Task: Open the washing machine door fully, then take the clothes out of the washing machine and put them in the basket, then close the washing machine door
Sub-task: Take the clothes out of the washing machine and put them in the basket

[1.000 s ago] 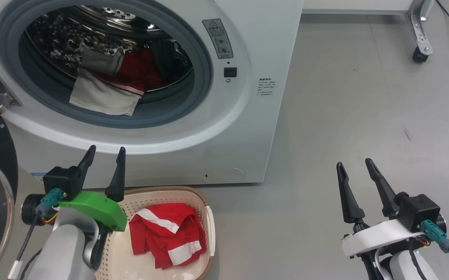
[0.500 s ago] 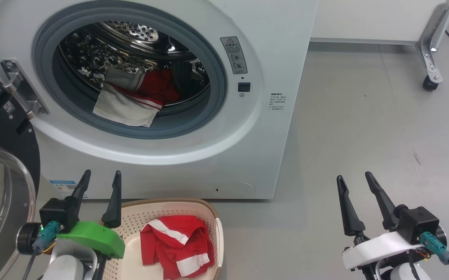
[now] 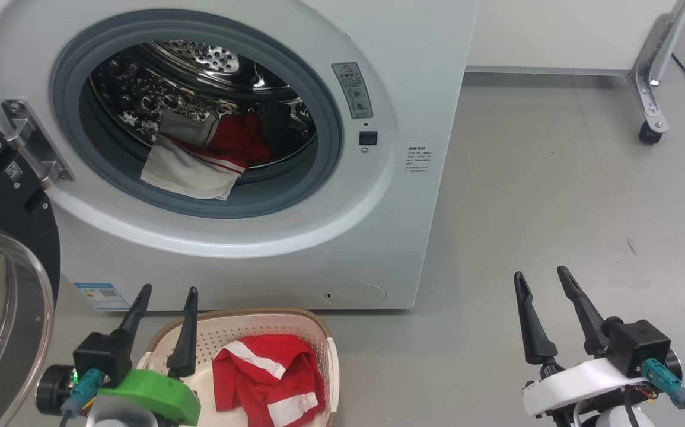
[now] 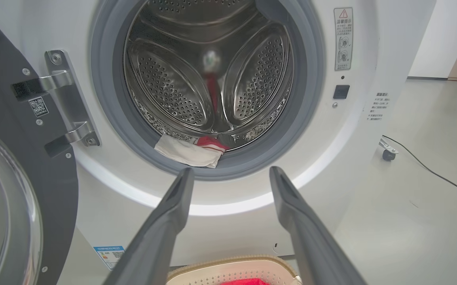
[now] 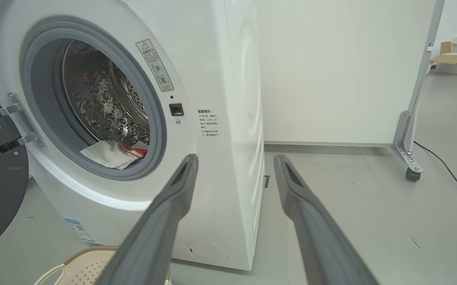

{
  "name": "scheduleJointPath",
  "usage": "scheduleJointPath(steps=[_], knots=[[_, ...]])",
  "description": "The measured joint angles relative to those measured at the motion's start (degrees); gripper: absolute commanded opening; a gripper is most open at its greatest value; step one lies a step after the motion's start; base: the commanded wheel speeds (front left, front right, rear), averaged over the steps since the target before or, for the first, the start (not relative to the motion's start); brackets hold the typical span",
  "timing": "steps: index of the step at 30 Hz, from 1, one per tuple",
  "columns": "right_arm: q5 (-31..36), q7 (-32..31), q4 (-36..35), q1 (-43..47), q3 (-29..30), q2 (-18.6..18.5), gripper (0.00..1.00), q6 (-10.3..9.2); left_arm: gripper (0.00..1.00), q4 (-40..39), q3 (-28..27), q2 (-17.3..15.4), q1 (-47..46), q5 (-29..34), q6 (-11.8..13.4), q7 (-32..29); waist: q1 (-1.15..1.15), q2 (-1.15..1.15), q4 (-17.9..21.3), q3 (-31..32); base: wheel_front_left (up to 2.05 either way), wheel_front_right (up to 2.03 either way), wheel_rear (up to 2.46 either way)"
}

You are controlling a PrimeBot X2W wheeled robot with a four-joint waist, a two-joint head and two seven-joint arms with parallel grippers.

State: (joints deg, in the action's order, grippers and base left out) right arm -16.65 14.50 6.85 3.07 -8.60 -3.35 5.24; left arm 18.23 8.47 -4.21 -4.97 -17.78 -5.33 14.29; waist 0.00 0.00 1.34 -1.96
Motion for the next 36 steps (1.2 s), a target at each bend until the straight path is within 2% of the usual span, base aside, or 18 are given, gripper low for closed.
scheduleJointPath(steps=[36], knots=[[0.09,0.0,-0.35,0.98,-0.33,-0.09,1.0,0.23,1.0,-5.57,0.25,0.92,4.65,1.74,-0.01,0.0,0.0,0.0,1.41,-0.12,0.0,0.0,0.0]])
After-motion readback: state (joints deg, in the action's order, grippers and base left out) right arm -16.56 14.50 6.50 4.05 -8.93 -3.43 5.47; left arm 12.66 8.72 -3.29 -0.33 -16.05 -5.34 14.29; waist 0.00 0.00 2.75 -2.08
